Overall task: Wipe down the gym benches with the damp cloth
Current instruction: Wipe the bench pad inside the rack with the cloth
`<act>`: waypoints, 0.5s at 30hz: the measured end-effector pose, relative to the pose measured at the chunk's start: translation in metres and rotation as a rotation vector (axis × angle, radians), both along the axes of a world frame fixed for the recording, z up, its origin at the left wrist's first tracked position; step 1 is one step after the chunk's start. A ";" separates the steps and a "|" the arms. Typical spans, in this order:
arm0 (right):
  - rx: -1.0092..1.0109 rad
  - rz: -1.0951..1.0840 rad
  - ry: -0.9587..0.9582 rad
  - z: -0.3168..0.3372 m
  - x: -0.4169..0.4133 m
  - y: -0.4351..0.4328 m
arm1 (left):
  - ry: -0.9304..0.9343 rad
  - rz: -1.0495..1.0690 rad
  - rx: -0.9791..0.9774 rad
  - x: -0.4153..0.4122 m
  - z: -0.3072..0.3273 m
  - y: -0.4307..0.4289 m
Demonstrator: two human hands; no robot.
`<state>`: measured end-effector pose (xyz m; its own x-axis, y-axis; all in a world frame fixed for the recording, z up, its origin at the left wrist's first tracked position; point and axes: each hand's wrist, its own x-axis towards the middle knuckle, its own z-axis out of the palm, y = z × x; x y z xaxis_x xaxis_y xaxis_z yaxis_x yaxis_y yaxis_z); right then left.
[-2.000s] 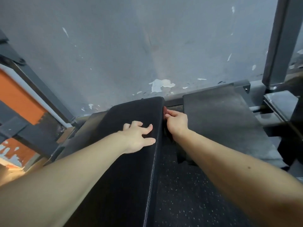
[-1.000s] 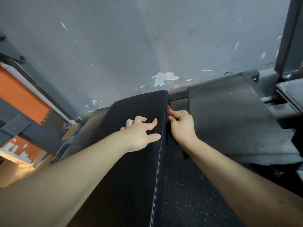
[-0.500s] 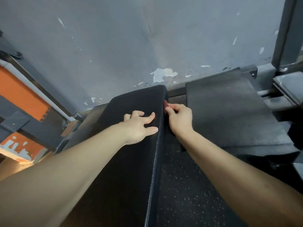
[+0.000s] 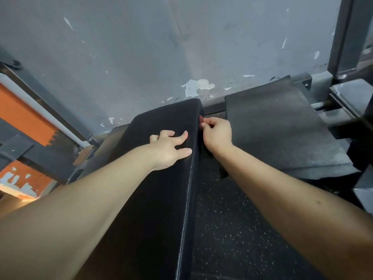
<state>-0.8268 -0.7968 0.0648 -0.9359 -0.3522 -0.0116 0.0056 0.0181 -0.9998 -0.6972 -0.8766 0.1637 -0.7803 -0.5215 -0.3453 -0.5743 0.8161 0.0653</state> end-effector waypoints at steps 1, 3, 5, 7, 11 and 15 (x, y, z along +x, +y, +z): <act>0.022 0.028 0.059 -0.004 0.008 0.010 | 0.008 0.004 0.004 0.000 -0.001 0.000; 0.025 0.080 0.136 -0.011 0.030 0.031 | 0.014 -0.001 0.004 0.001 -0.002 0.001; -0.026 0.082 0.105 -0.012 0.042 0.038 | 0.014 -0.004 0.009 0.002 -0.002 0.002; -0.040 0.021 0.039 -0.005 0.033 0.028 | 0.001 -0.006 -0.001 0.002 -0.001 0.003; 0.014 -0.054 -0.074 0.013 -0.013 -0.001 | -0.024 -0.003 -0.027 0.000 0.001 0.002; -0.028 0.012 0.005 0.005 0.013 0.014 | -0.023 -0.006 -0.022 0.001 0.001 0.003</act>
<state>-0.8134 -0.7832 0.0702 -0.9317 -0.3632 0.0030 0.0006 -0.0096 -1.0000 -0.6960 -0.8736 0.1650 -0.7758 -0.5240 -0.3515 -0.5701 0.8208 0.0346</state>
